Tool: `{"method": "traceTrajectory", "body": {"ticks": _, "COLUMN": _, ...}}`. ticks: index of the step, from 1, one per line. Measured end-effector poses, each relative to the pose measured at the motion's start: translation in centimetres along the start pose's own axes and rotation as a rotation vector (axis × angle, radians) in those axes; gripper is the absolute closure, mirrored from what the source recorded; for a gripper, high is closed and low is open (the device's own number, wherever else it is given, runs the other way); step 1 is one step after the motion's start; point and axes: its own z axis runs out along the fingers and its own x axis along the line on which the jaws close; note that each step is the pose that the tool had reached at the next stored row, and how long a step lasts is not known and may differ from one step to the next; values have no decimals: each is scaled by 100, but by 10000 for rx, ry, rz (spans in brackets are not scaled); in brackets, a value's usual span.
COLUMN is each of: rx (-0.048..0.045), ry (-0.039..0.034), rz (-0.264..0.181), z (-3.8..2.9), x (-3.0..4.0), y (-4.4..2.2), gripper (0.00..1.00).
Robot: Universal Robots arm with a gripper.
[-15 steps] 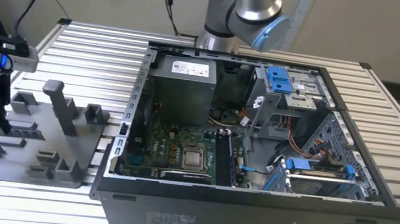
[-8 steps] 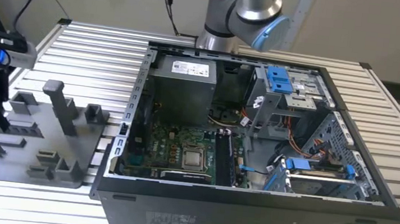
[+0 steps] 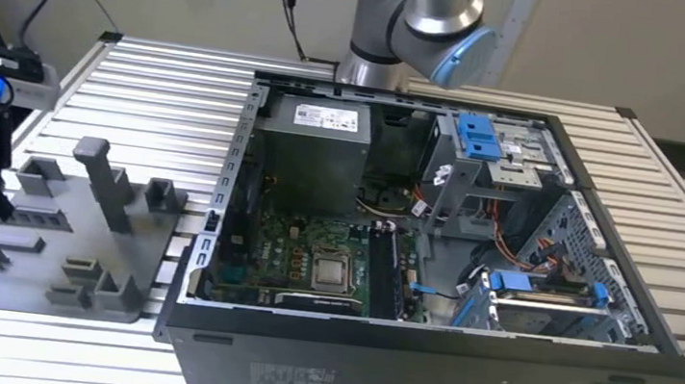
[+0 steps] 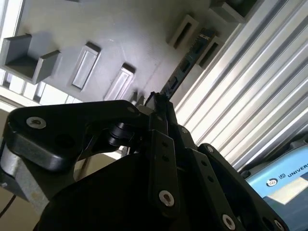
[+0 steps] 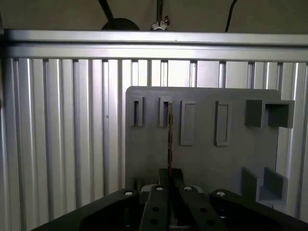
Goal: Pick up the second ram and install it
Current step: 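Pick up the second ram and move it above second insertion slot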
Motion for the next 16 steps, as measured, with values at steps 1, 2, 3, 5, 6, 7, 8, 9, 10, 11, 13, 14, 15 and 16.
{"method": "traceTrajectory", "body": {"ticks": 1, "rx": 0, "ry": 0, "rz": 0, "z": -9, "x": 0, "y": 0, "gripper": 86}}
{"method": "traceTrajectory", "body": {"ticks": 2, "rx": -1, "ry": 0, "rz": 0, "z": -19, "x": 0, "y": 0, "gripper": 86}}
{"method": "traceTrajectory", "body": {"ticks": 3, "rx": -1, "ry": 0, "rz": 0, "z": -29, "x": 0, "y": 0, "gripper": 86}}
{"method": "traceTrajectory", "body": {"ticks": 5, "rx": 0, "ry": 0, "rz": 0, "z": -50, "x": -1, "y": -1, "gripper": 86}}
{"method": "traceTrajectory", "body": {"ticks": 6, "rx": -1, "ry": 0, "rz": 0, "z": -61, "x": -1, "y": -1, "gripper": 86}}
{"method": "traceTrajectory", "body": {"ticks": 7, "rx": 0, "ry": 0, "rz": 0, "z": -72, "x": -1, "y": -1, "gripper": 86}}
{"method": "traceTrajectory", "body": {"ticks": 8, "rx": 0, "ry": 0, "rz": 0, "z": -82, "x": -1, "y": -1, "gripper": 86}}
{"method": "traceTrajectory", "body": {"ticks": 9, "rx": 0, "ry": 0, "rz": 0, "z": -93, "x": -1, "y": -1, "gripper": 86}}
{"method": "traceTrajectory", "body": {"ticks": 10, "rx": -1, "ry": 1, "rz": 0, "z": -104, "x": -2, "y": -1, "gripper": 86}}
{"method": "traceTrajectory", "body": {"ticks": 11, "rx": 0, "ry": 0, "rz": 0, "z": -113, "x": -2, "y": -1, "gripper": 86}}
{"method": "traceTrajectory", "body": {"ticks": 13, "rx": 0, "ry": 0, "rz": 0, "z": -133, "x": -2, "y": -1, "gripper": 86}}
{"method": "traceTrajectory", "body": {"ticks": 14, "rx": 0, "ry": 0, "rz": 0, "z": -144, "x": -2, "y": -2, "gripper": 86}}
{"method": "traceTrajectory", "body": {"ticks": 15, "rx": 0, "ry": 0, "rz": 0, "z": -154, "x": -2, "y": -2, "gripper": 86}}
{"method": "traceTrajectory", "body": {"ticks": 16, "rx": 0, "ry": 0, "rz": 0, "z": -166, "x": -2, "y": -2, "gripper": 86}}
